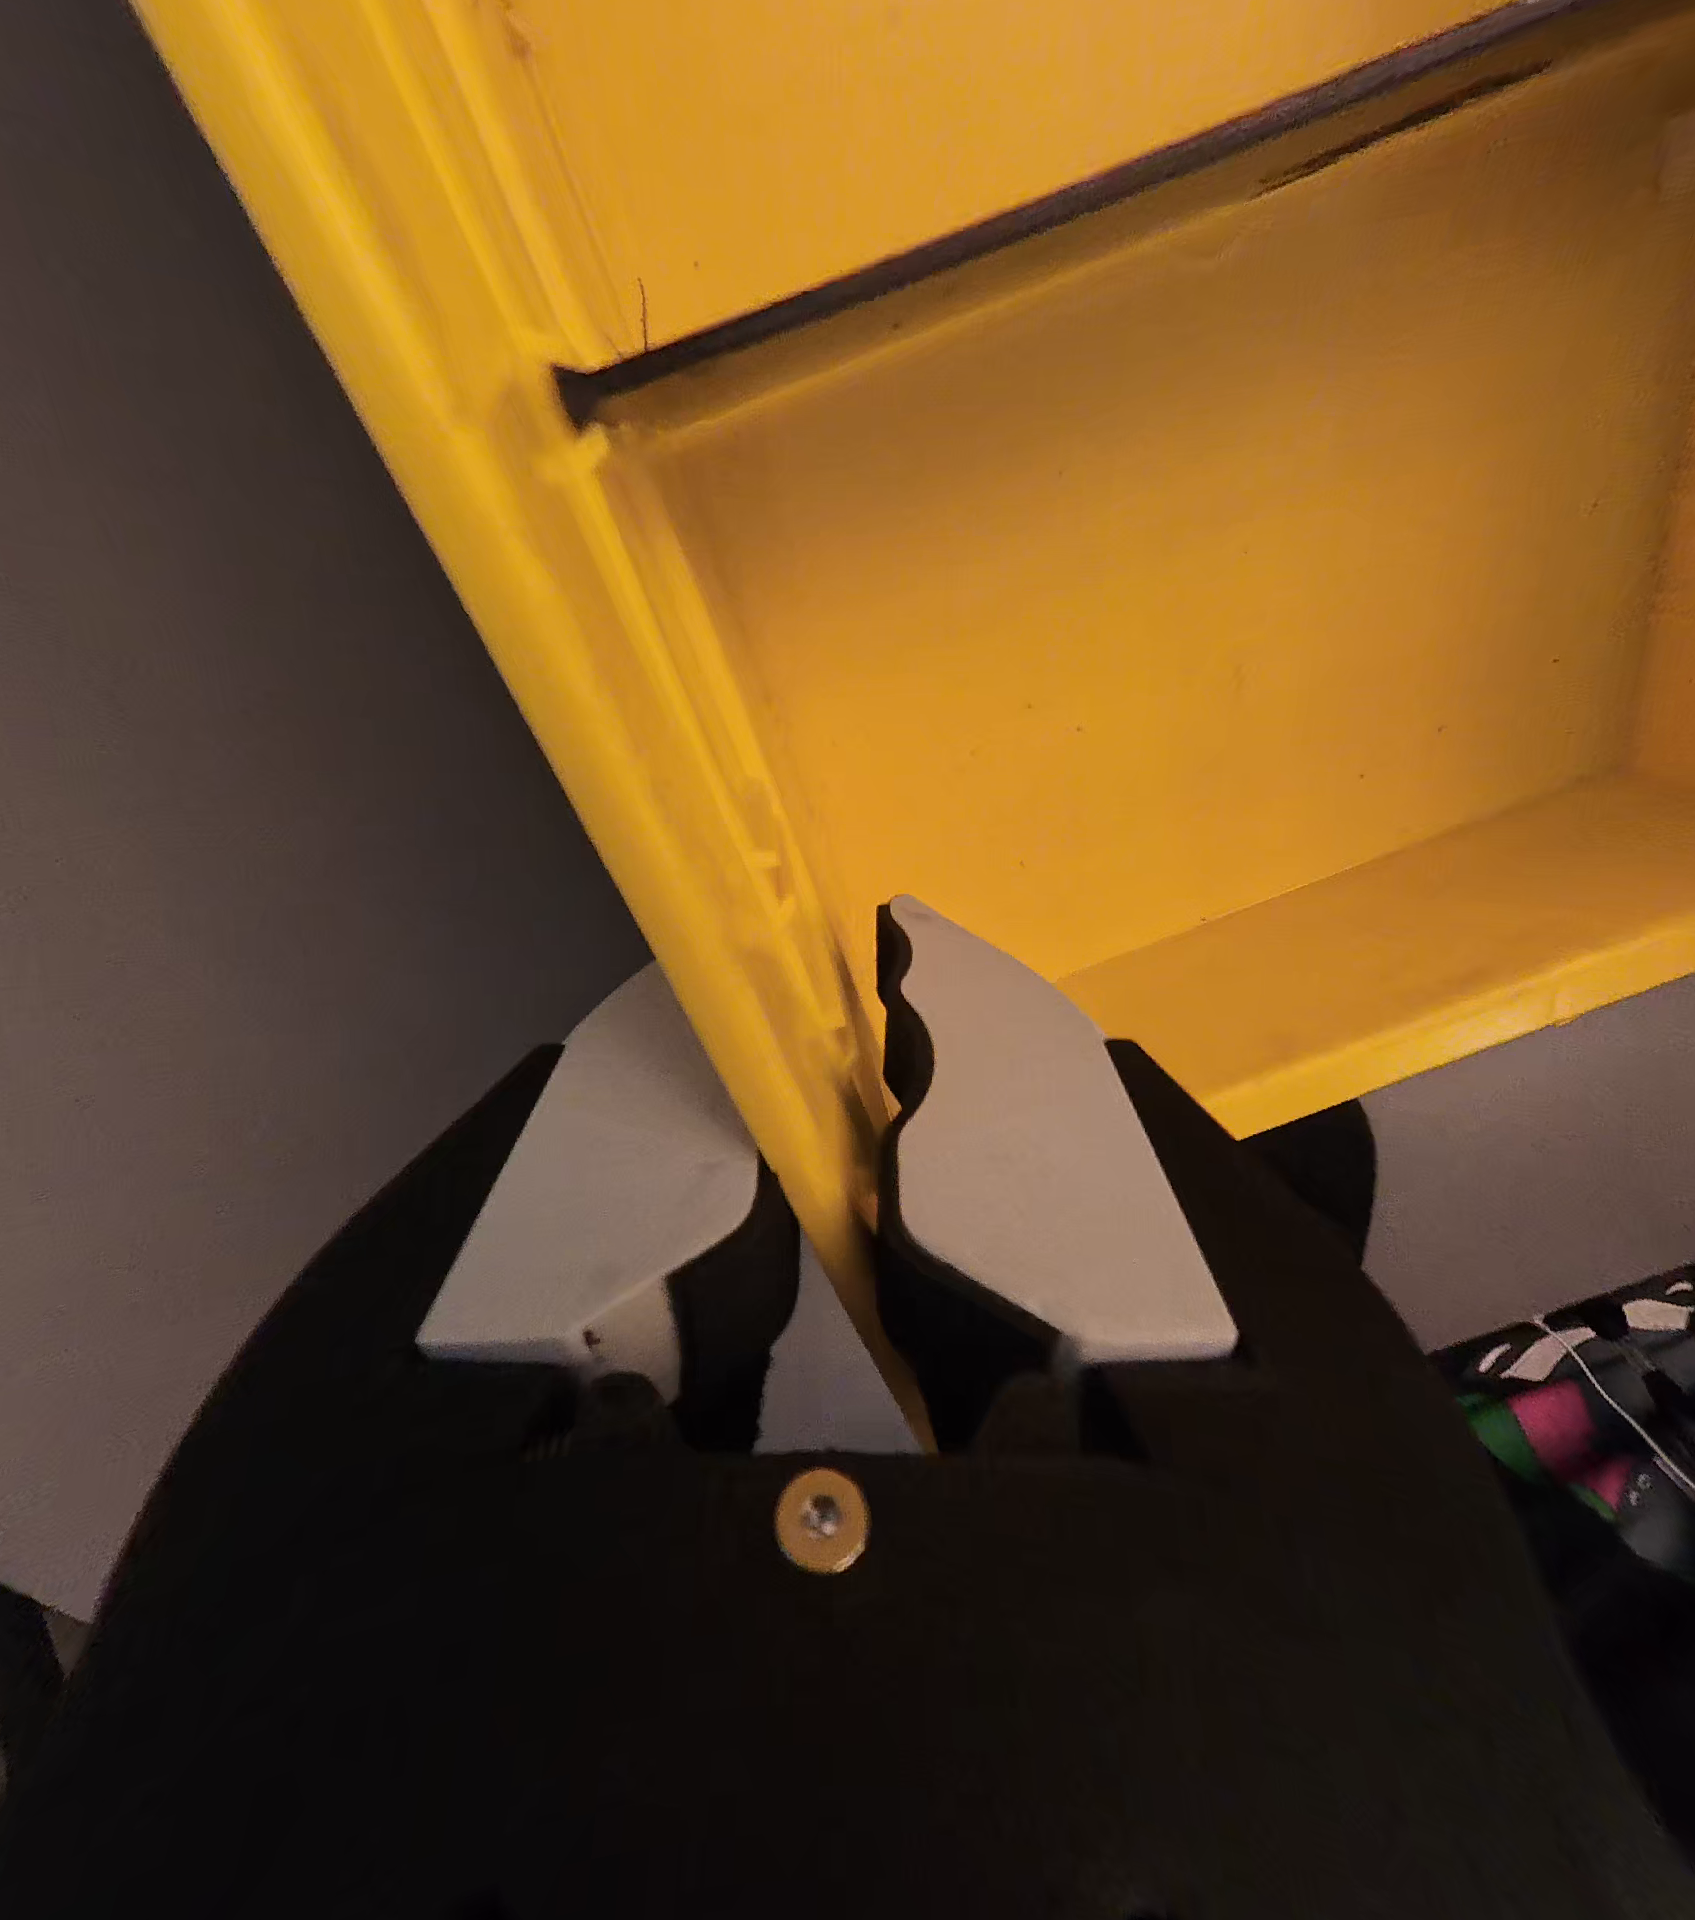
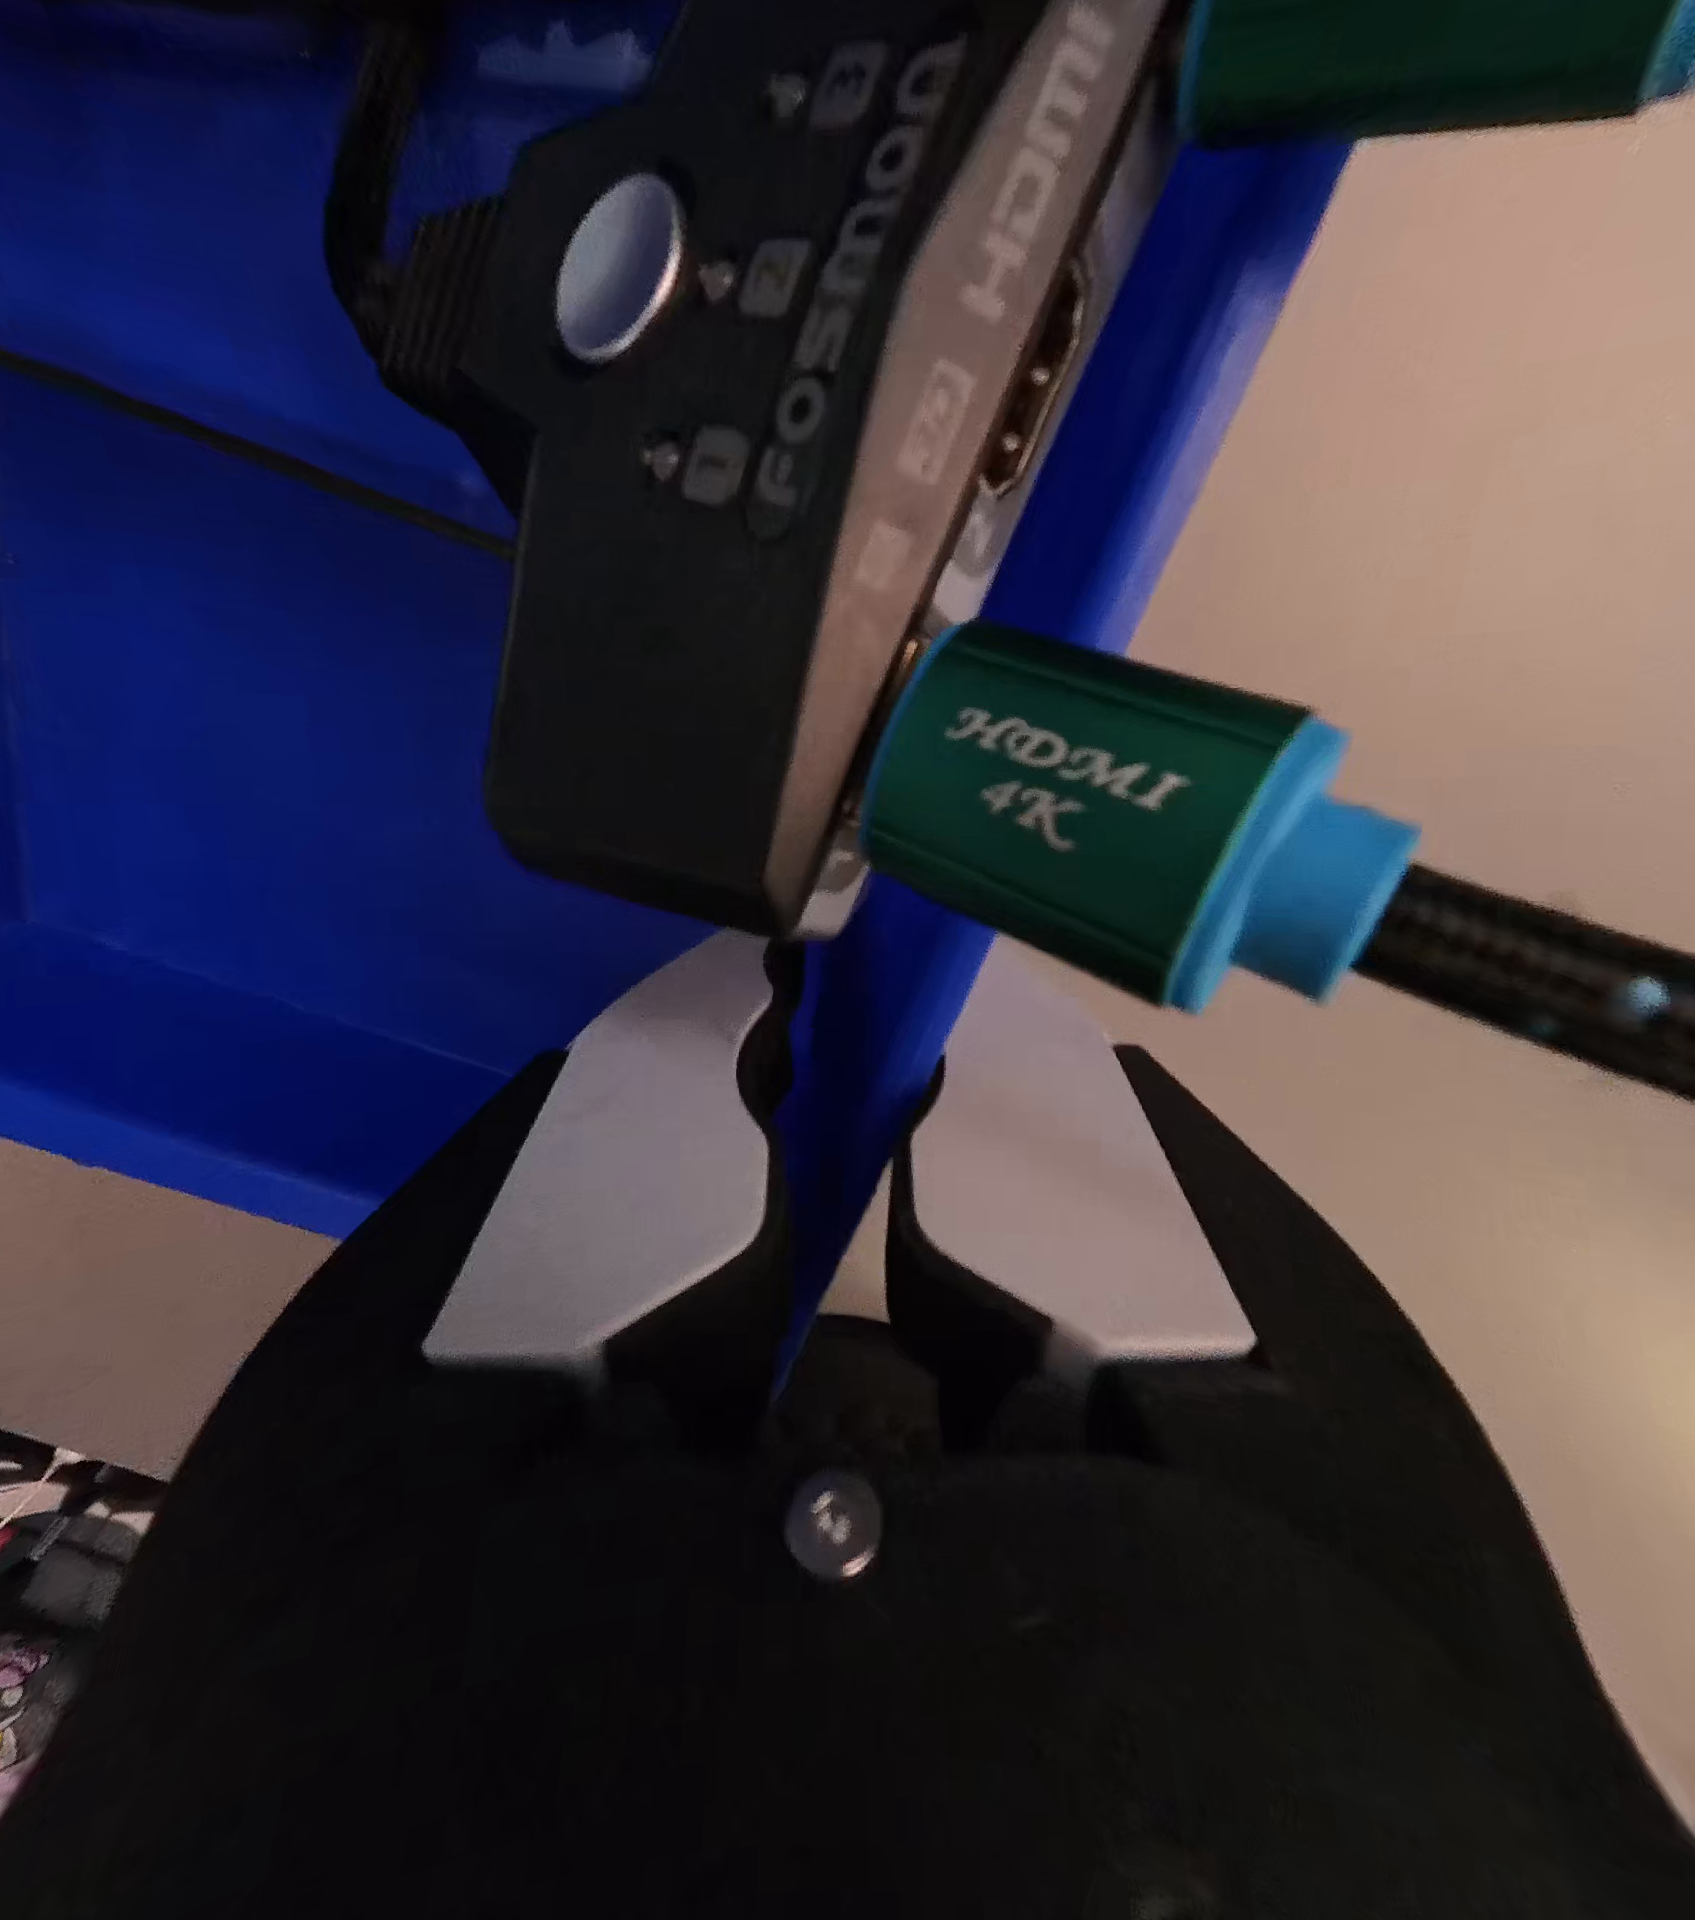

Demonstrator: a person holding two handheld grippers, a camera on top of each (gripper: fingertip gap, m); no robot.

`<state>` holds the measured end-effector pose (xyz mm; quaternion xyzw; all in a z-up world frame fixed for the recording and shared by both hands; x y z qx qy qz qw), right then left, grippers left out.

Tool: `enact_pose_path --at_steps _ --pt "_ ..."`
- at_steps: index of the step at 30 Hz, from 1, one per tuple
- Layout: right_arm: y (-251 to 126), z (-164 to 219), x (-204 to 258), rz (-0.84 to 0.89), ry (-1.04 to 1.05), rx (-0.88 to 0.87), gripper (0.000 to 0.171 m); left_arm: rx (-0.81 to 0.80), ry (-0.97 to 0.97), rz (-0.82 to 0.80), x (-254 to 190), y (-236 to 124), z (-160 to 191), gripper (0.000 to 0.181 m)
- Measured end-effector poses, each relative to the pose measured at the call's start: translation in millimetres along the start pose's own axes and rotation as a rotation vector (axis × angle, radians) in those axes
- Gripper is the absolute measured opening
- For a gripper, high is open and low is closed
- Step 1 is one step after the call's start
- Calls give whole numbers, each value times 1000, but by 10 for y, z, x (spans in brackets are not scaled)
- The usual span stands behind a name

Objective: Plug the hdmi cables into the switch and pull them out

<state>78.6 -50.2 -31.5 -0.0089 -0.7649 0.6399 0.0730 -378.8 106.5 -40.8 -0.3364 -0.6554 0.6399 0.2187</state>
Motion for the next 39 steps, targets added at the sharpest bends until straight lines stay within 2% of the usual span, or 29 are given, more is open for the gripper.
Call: enact_pose_path --at_steps 1,3,5,6,9,12,13,15,16,19,23,27,34,39 --pt "-29 0 -17 -5 -1 -11 16 9 8 8 -32 5 -3 11" --pt "-146 13 -87 -25 18 -45 30 27 18 22 -86 13 -7 12" --pt "-333 75 -164 -52 51 -95 30 41 28 45 -129 23 -9 13" --pt "-448 123 -195 -53 62 -130 36 44 38 57 -145 26 -6 14" --pt "-846 310 -174 6 89 -321 36 35 56 100 -163 23 14 19" --pt "-1249 462 235 -25 -62 -703 37 19 45 169 -154 -7 61 25" --pt "-1340 505 462 -94 -149 -834 38 6 37 182 -146 -33 82 23" --pt "-1391 582 957 -277 -357 -1047 49 -45 24 197 -132 -121 121 23" --pt "-1367 560 1194 -356 -433 -1064 49 -76 22 197 -129 -178 146 22" --pt "-1068 278 1768 -459 -481 -819 44 -185 32 181 -130 -379 239 21" --pt "-629 -224 2107 -287 -454 -538 34 -285 38 152 -126 -584 354 20" --pt "-412 -478 2222 -226 -347 -314 36 -332 61 156 -120 -663 403 19" --pt "-90 -531 2290 -158 -250 -95 41 -378 88 171 -110 -728 415 19" --pt "19 -646 2456 -213 -149 -73 39 -423 129 173 -163 -796 394 18"
Point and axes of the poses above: each gripper's, where its closed fingertips meet, y out along the fingers, z out of its underside, x = y × z across the jaws, the point moved 9 cm from there along -y, back along the fingers, and after that the axes turned 8 degrees about y, right-handed, at the moved point
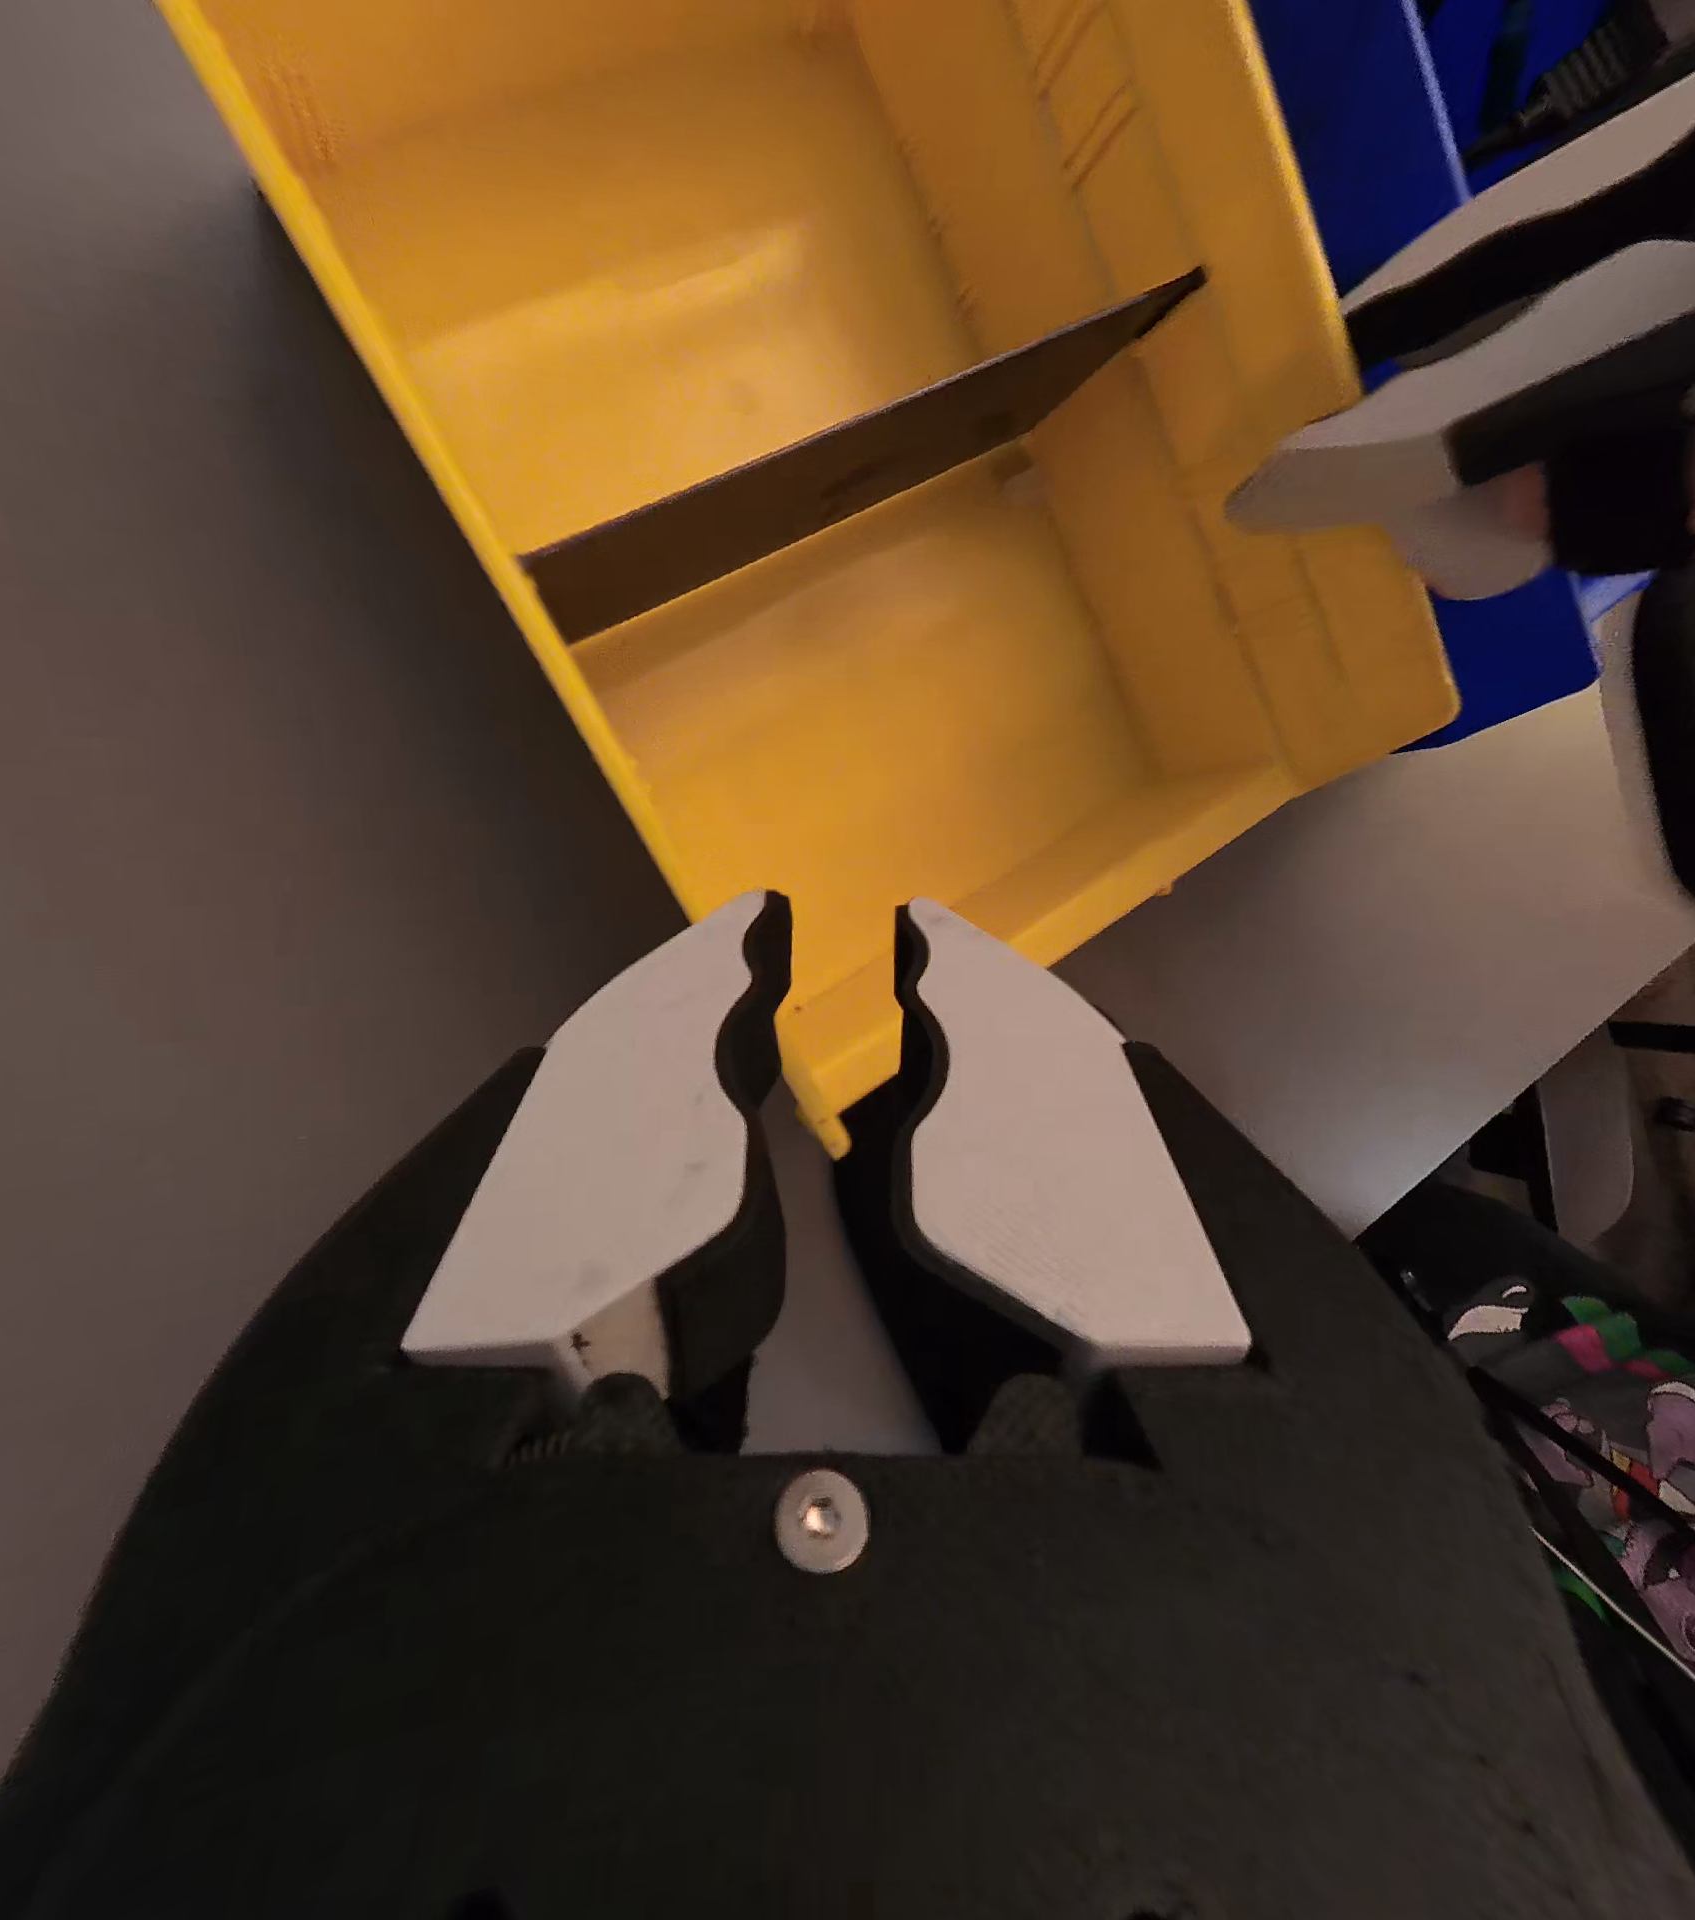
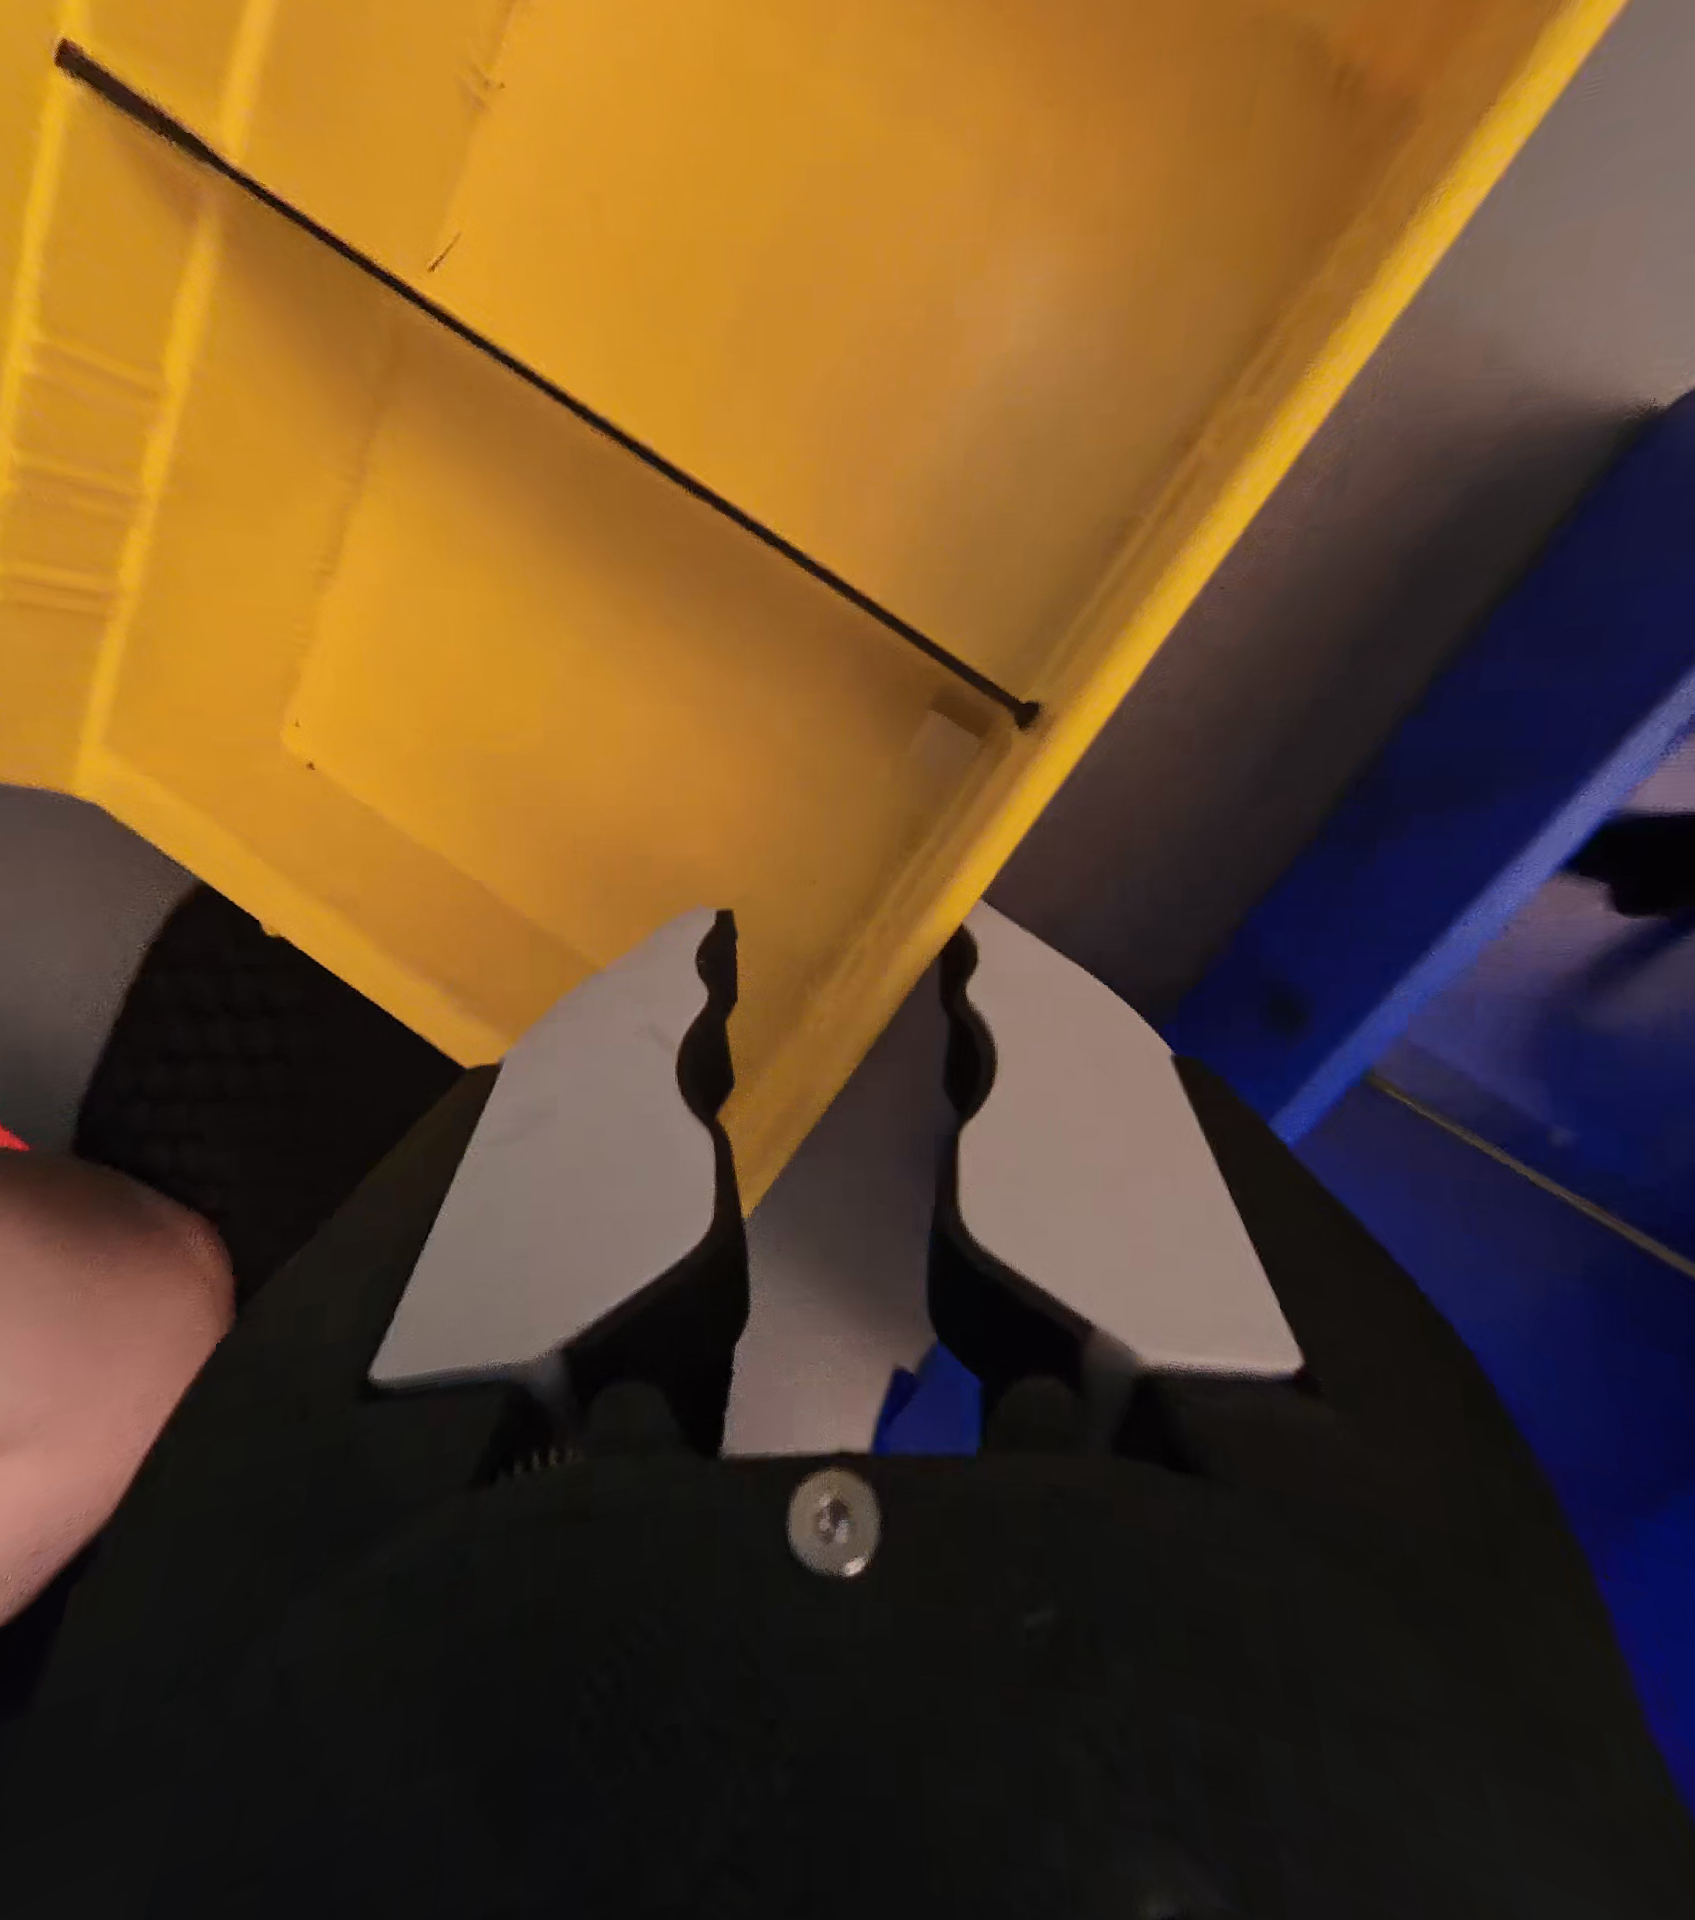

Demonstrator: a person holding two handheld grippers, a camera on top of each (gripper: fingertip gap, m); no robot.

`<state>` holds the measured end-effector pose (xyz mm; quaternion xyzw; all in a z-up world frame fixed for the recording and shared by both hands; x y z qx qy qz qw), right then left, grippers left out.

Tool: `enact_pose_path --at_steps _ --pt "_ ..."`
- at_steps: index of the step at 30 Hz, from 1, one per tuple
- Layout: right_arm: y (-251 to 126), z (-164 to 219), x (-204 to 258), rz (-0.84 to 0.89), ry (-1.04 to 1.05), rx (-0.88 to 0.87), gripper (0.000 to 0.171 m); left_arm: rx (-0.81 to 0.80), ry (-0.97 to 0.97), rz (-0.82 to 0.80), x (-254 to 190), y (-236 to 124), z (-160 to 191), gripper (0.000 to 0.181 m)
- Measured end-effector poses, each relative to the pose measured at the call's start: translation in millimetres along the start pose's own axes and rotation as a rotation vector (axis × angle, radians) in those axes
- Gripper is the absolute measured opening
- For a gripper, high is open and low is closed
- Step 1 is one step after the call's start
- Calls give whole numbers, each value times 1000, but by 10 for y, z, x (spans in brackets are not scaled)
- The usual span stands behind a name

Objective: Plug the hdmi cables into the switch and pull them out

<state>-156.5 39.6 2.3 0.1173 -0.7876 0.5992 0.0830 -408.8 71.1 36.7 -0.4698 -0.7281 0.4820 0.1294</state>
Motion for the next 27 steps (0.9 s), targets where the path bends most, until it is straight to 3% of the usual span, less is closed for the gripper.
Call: enact_pose_path --at_steps 9,18,22,25,27 --pt "448 -98 -66 0 137 50 33 -37 19 5 -2 -63 3 17" --pt "449 -270 -142 -16 169 144 12 -117 18 -28 10 -170 -68 12" --pt "300 -351 -26 -124 155 157 6 -336 -27 -149 -7 -559 -83 10" --pt "-3 -449 125 -159 92 143 6 -660 -84 -285 -89 -1102 63 7" --pt "-339 -544 217 -146 35 115 6 -904 -172 -320 -160 -1434 243 20"
Point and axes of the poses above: each gripper's, where its closed fingertips meet, y out along the fingers, z out of its underside, x = y × z across the jaws, the point moved 9 cm from there along -y, back along the fingers, and after that the axes turned 8 degrees about y, right-handed, at the moved point
